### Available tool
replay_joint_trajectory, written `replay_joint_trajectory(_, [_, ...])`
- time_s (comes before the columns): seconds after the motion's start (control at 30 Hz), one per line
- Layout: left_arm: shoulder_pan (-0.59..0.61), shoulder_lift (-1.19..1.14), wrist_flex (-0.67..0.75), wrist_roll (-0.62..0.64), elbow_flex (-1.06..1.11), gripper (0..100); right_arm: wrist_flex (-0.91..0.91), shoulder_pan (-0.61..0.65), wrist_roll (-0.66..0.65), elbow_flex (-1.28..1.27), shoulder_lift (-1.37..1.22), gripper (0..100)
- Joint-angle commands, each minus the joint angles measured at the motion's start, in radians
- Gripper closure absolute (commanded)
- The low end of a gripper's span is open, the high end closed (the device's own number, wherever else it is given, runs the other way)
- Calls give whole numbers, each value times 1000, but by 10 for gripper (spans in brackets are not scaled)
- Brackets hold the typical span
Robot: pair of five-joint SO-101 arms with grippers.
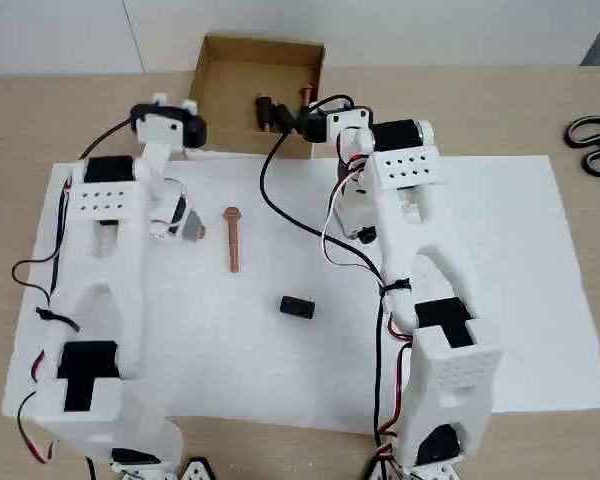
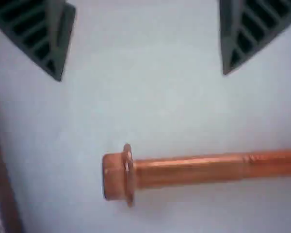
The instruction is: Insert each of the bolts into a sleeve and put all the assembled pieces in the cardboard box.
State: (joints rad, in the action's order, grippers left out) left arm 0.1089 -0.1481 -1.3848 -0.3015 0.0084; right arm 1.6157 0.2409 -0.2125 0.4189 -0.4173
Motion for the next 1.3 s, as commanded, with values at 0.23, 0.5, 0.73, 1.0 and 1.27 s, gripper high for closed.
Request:
replay_joint_trajectory(0.23, [-227,-124,74,273,-122,801,1,-12,2,58,15,995])
replay_joint_trajectory(0.5, [-201,-295,81,402,-223,856,2,-12,0,58,15,995])
replay_joint_trajectory(0.73, [-196,-341,101,433,-225,859,2,-12,0,58,13,995])
replay_joint_trajectory(1.0, [-203,-344,130,434,-219,859,2,-12,0,58,13,995])
replay_joint_trajectory(1.27, [-201,-344,144,494,-219,859,2,-12,0,58,13,995])
